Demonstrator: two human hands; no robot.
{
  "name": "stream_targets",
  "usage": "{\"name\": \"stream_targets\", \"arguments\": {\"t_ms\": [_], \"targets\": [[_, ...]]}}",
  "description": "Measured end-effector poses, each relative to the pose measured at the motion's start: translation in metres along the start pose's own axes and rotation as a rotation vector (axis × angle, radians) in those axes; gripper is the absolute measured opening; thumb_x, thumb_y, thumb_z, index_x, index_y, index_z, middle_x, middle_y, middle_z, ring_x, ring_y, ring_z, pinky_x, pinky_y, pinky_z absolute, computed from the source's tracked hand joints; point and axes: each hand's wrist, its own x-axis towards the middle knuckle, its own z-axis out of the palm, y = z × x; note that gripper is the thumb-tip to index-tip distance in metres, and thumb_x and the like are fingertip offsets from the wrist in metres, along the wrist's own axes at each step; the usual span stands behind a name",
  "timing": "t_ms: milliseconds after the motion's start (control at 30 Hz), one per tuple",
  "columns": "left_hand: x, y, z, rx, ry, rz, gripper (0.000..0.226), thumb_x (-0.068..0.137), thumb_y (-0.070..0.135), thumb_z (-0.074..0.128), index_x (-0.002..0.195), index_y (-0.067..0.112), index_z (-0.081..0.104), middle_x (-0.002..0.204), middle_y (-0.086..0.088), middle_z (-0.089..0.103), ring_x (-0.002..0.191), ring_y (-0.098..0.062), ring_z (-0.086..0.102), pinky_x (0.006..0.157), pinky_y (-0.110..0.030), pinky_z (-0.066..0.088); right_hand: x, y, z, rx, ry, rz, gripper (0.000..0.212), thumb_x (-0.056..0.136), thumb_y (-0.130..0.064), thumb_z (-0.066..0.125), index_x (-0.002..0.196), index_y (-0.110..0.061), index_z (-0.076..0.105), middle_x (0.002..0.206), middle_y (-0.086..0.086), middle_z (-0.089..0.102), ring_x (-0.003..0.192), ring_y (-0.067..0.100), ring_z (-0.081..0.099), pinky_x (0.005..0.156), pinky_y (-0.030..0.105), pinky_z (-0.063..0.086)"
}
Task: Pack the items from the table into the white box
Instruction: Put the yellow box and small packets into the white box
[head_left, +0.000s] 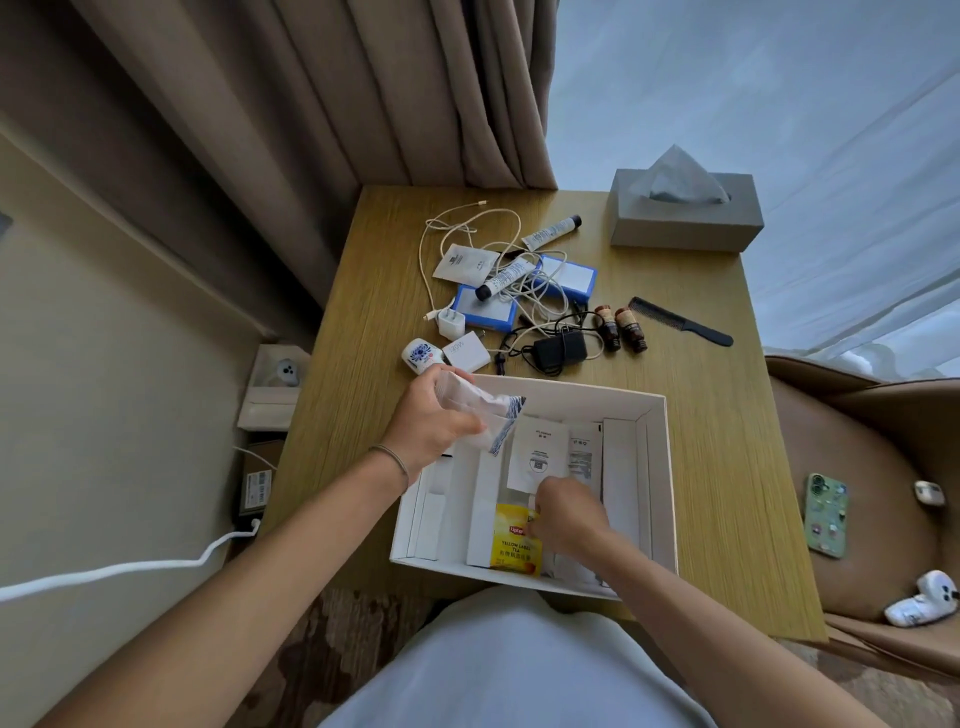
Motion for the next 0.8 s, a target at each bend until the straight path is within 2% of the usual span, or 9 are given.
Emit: {"name": "stream_targets", "arguments": {"t_ms": [100, 200, 300, 367, 467, 533, 633, 733, 800], "targets": [[0.003, -0.004, 0.005, 0.127, -0.051, 0.016, 0.043, 0.072, -0.008, 0.075, 0.106, 0.013, 0.061, 0.104, -0.01, 0.065, 0.099, -0.026, 0.065, 0.078, -0.038, 0.058, -0.002, 0.004, 0.001, 0.006, 0.028, 0.008, 0.013, 0.085, -0.014, 0.068, 0.085, -0.016, 0.055, 0.089, 0.004, 0.06, 0.079, 0.023, 0.059, 0.06, 0.03, 0.045], [0.005, -0.007, 0.014, 0.273, -0.074, 0.058, 0.037, 0.071, -0.003, 0.075, 0.103, 0.011, 0.063, 0.101, -0.012, 0.067, 0.097, -0.029, 0.065, 0.079, -0.045, 0.057, -0.004, 0.004, 0.001, -0.022, 0.035, -0.009, 0.024, 0.086, -0.026, 0.073, 0.086, -0.018, 0.051, 0.088, 0.002, 0.054, 0.078, 0.021, 0.054, 0.063, 0.03, 0.042], [0.01, -0.011, 0.025, 0.451, -0.117, 0.087, 0.036, 0.072, 0.007, 0.077, 0.103, 0.015, 0.062, 0.101, -0.006, 0.067, 0.096, -0.026, 0.064, 0.079, -0.04, 0.056, -0.009, 0.003, -0.007, -0.105, 0.029, -0.006, 0.025, 0.09, -0.033, 0.069, 0.086, -0.016, 0.052, 0.085, 0.002, 0.055, 0.08, 0.022, 0.058, 0.064, 0.032, 0.046], [0.015, -0.014, 0.034, 0.569, -0.173, 0.091, 0.043, 0.074, 0.011, 0.078, 0.113, 0.019, 0.063, 0.108, -0.002, 0.067, 0.102, -0.023, 0.063, 0.082, -0.034, 0.054, -0.015, 0.009, -0.017, -0.105, 0.058, 0.019, 0.021, 0.095, -0.028, 0.06, 0.081, -0.015, 0.052, 0.077, 0.0, 0.055, 0.076, 0.019, 0.06, 0.061, 0.03, 0.05], [0.02, -0.017, 0.051, 0.703, -0.28, 0.054, 0.071, 0.075, 0.014, 0.079, 0.141, 0.018, 0.052, 0.132, -0.004, 0.061, 0.12, -0.023, 0.057, 0.086, -0.026, 0.046, -0.03, 0.023, -0.042, -0.019, 0.182, 0.062, 0.026, 0.094, -0.019, 0.052, 0.069, -0.016, 0.049, 0.068, -0.001, 0.055, 0.06, 0.016, 0.054, 0.056, 0.03, 0.054], [0.022, -0.018, 0.063, 0.735, -0.365, 0.045, 0.076, 0.075, 0.015, 0.081, 0.143, 0.017, 0.049, 0.135, -0.004, 0.06, 0.12, -0.021, 0.058, 0.086, -0.025, 0.046, -0.042, 0.033, -0.06, 0.039, 0.273, 0.07, 0.029, 0.092, -0.019, 0.052, 0.063, -0.015, 0.05, 0.062, 0.001, 0.057, 0.053, 0.017, 0.052, 0.051, 0.031, 0.055], [0.024, -0.025, 0.08, 0.702, -0.463, -0.009, 0.063, 0.073, 0.012, 0.083, 0.129, 0.023, 0.057, 0.118, 0.002, 0.064, 0.102, -0.017, 0.061, 0.079, -0.027, 0.054, -0.054, 0.044, -0.076, 0.151, 0.303, 0.065, 0.032, 0.089, -0.019, 0.053, 0.059, -0.009, 0.053, 0.072, 0.01, 0.072, 0.05, 0.021, 0.055, 0.047, 0.035, 0.053], [0.024, -0.039, 0.094, 0.783, -0.528, -0.014, 0.036, 0.078, 0.017, 0.08, 0.106, 0.027, 0.06, 0.104, 0.001, 0.066, 0.092, -0.017, 0.063, 0.078, -0.032, 0.057, -0.056, 0.052, -0.081, 0.292, 0.287, 0.063, 0.032, 0.092, -0.021, 0.053, 0.075, 0.003, 0.067, 0.084, 0.016, 0.076, 0.055, 0.023, 0.06, 0.051, 0.035, 0.051], [0.02, -0.049, 0.102, 0.858, -0.568, 0.017, 0.025, 0.081, 0.021, 0.077, 0.101, 0.025, 0.063, 0.099, 0.0, 0.066, 0.086, -0.015, 0.062, 0.072, -0.029, 0.055, -0.057, 0.054, -0.082, 0.328, 0.301, 0.064, 0.032, 0.093, -0.022, 0.054, 0.082, 0.003, 0.071, 0.082, 0.016, 0.075, 0.056, 0.02, 0.056, 0.052, 0.033, 0.047]]}}
